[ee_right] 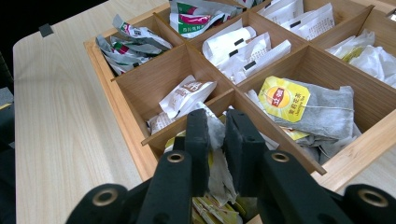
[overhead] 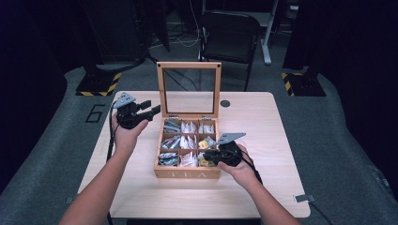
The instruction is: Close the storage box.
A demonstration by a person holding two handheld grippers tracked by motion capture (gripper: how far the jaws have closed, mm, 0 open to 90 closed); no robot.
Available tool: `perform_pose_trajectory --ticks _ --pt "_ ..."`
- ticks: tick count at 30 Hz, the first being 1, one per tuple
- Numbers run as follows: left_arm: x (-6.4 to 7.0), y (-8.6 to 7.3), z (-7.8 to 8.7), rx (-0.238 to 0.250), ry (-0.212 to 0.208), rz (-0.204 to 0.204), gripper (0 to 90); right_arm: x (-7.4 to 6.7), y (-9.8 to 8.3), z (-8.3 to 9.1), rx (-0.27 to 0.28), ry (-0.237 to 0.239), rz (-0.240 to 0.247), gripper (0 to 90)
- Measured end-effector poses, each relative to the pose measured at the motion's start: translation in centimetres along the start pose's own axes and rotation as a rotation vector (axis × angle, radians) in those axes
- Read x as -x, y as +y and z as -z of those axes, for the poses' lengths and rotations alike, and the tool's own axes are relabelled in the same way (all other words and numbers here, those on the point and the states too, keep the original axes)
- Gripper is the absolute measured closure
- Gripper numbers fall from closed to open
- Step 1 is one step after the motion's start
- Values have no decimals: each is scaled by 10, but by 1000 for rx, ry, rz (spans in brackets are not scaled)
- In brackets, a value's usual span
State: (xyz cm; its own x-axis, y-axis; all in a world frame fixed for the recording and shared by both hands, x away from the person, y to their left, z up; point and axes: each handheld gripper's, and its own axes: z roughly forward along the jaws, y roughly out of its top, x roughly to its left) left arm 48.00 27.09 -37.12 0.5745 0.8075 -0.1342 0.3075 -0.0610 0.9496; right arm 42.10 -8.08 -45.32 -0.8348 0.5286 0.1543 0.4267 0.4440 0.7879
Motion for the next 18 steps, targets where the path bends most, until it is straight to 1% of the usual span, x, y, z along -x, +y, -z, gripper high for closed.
perform_pose_trajectory --ticks 6,7,10,14,15,16,18 --pt "1 0 0 2 1 0 461 -2 0 1 -1 0 6 843" --pt "1 0 0 2 2 -1 461 -3 0 1 1 -5 8 860" --pt "0 0 1 2 4 3 460 -5 1 2 12 -4 12 868" --pt "0 0 1 4 5 -2 460 -6 3 4 24 -5 6 870" --pt "0 0 1 3 5 -2 460 -6 4 4 29 -6 13 871" --pt "0 0 1 3 5 -3 460 -6 5 5 31 -9 5 870" --pt "0 1 1 5 4 -2 460 -6 6 6 36 -11 5 870"
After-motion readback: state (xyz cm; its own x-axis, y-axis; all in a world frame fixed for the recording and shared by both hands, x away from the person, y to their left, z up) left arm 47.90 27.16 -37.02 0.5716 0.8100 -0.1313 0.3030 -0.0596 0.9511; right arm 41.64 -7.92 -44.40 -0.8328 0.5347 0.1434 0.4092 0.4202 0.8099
